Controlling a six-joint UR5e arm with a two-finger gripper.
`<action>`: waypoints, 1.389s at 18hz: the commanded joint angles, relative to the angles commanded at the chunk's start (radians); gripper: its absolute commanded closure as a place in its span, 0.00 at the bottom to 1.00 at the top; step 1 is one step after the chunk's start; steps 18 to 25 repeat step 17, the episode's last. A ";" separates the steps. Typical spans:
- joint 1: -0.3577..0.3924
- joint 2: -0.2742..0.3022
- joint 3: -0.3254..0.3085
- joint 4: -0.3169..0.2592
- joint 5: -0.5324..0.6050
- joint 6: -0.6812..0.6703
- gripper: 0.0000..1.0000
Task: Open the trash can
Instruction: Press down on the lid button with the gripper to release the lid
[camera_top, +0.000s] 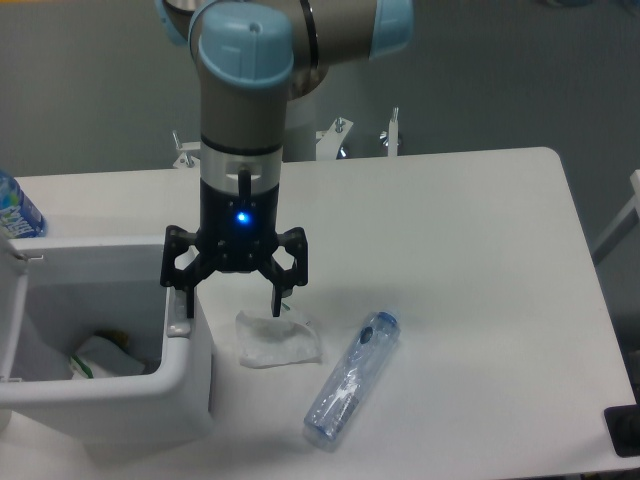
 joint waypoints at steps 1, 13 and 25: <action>0.025 0.014 0.006 0.000 0.014 0.006 0.00; 0.152 0.040 0.009 -0.164 0.301 0.348 0.00; 0.163 0.052 -0.040 -0.175 0.367 0.523 0.00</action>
